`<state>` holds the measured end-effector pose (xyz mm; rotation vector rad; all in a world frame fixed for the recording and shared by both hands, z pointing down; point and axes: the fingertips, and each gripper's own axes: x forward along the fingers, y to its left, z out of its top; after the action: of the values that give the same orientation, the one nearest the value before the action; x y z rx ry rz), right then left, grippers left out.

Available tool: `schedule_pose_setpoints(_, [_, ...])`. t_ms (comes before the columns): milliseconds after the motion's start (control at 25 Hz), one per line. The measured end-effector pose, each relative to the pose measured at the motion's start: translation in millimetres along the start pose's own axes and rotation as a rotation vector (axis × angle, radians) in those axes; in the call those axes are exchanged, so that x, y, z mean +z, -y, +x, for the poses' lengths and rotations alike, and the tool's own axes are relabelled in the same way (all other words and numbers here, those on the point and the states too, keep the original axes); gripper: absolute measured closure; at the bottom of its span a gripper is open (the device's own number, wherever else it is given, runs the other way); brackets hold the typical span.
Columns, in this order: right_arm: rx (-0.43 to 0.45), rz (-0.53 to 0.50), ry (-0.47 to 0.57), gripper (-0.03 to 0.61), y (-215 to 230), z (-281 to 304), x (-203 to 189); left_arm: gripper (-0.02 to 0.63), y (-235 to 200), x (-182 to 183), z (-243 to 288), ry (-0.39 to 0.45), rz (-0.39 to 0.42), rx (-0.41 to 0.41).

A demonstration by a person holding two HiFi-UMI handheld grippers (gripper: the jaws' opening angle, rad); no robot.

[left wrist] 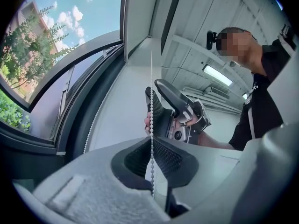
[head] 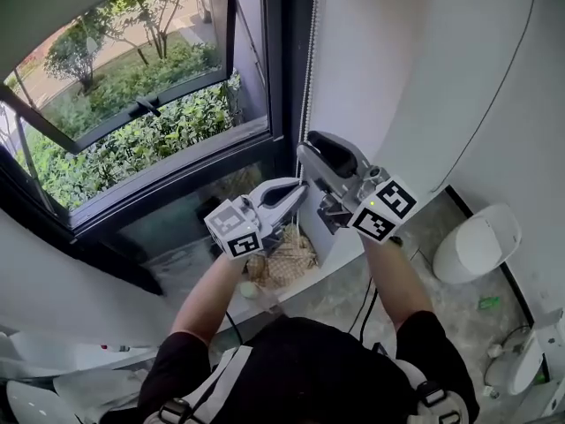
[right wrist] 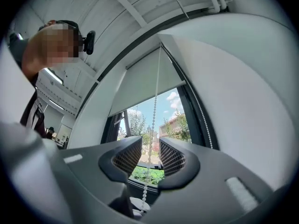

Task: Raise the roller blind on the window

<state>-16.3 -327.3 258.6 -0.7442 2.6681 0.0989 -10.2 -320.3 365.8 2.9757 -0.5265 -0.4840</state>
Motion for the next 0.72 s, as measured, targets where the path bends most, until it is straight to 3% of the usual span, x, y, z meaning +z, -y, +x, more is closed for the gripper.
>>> schedule_pose_setpoints(200, [0.042, -0.027, 0.011, 0.475, -3, 13, 15, 0.6, 3, 1, -2, -0.004, 0.01, 0.0])
schedule_pose_setpoints(280, [0.032, -0.02, 0.019, 0.538, -3, 16, 20, 0.6, 2, 1, -4, -0.002, 0.004, 0.005])
schedule_pose_setpoints(400, [0.024, -0.019, 0.019, 0.561, -3, 18, 18, 0.6, 0, 2, -6, 0.004, 0.0, 0.012])
schedule_pose_setpoints(520, [0.001, -0.107, 0.028, 0.563, -7, 13, 15, 0.599, -2, 0, -8, 0.001, -0.001, 0.016])
schedule_pose_setpoints(600, [-0.015, -0.15, 0.013, 0.565, -9, 8, 4, 0.598, -2, -12, -9, -0.027, -0.003, 0.024])
schedule_pose_setpoints(720, [-0.038, -0.134, -0.048, 0.566, -6, -10, -34, 0.598, -1, -55, -18, -0.098, -0.042, 0.045])
